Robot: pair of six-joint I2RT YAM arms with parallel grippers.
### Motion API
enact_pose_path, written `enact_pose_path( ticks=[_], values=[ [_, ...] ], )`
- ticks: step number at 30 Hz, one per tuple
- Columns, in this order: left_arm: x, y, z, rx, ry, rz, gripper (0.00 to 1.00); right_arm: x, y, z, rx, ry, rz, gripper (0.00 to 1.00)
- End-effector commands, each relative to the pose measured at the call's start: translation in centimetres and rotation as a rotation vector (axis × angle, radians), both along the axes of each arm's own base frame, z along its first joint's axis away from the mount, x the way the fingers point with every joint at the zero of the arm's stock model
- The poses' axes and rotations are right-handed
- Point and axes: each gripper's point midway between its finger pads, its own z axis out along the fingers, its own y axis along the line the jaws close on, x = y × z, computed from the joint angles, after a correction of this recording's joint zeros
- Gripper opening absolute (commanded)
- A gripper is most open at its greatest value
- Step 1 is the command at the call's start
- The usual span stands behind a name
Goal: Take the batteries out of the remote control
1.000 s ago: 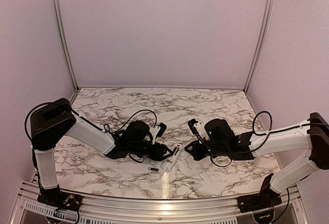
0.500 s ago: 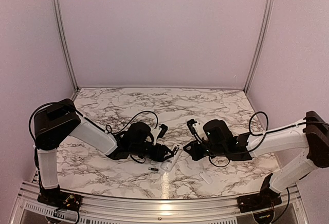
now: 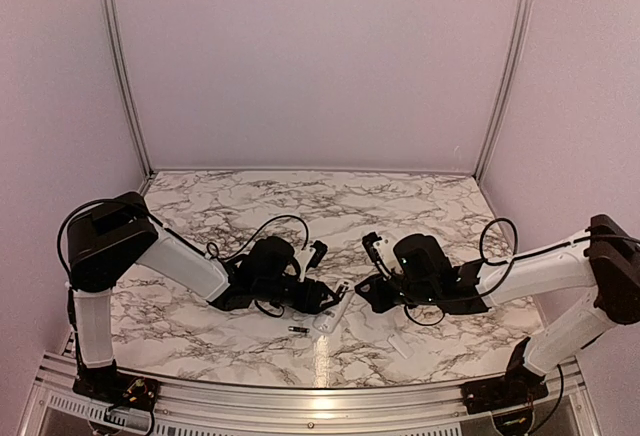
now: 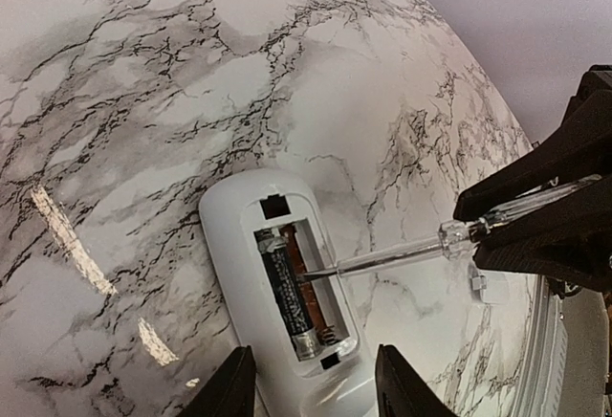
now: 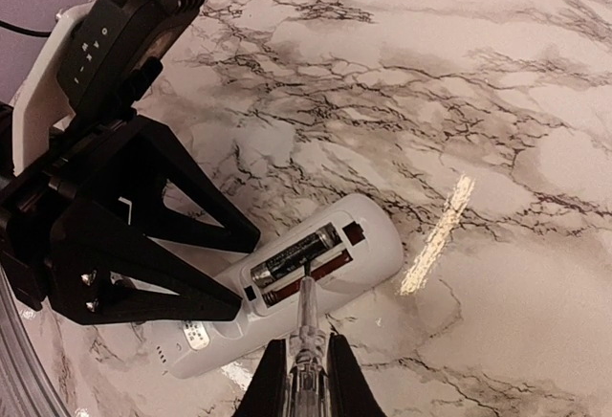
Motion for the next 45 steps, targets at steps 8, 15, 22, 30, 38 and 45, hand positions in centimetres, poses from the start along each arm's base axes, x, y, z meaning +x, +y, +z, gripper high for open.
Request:
enact_pose_path(
  ticks=[8, 15, 22, 30, 38, 45],
  values=[
    [0.7, -0.7, -0.2, -0.001, -0.015, 0.005, 0.42, 0.0, -0.4, -1.5, -0.015, 0.025, -0.009, 0.00],
    [1.5, -0.5, -0.4, 0.010, -0.022, 0.021, 0.40, 0.1, -0.4, -1.8, -0.012, 0.022, -0.009, 0.00],
    [1.8, -0.9, -1.0, 0.016, -0.016, 0.013, 0.37, -0.2, 0.5, -2.1, 0.006, 0.038, 0.028, 0.00],
    [1.6, -0.8, -0.8, 0.011, -0.011, 0.007, 0.39, -0.5, 0.9, -1.1, 0.043, 0.030, 0.052, 0.00],
    [0.4, -0.6, 1.0, -0.051, -0.009, -0.031, 0.53, -0.6, 1.2, -0.3, 0.067, 0.028, 0.063, 0.00],
    [0.0, -0.5, 0.9, -0.033, 0.006, -0.048, 0.55, -0.8, 1.4, 0.2, 0.085, 0.028, 0.072, 0.00]
  ],
)
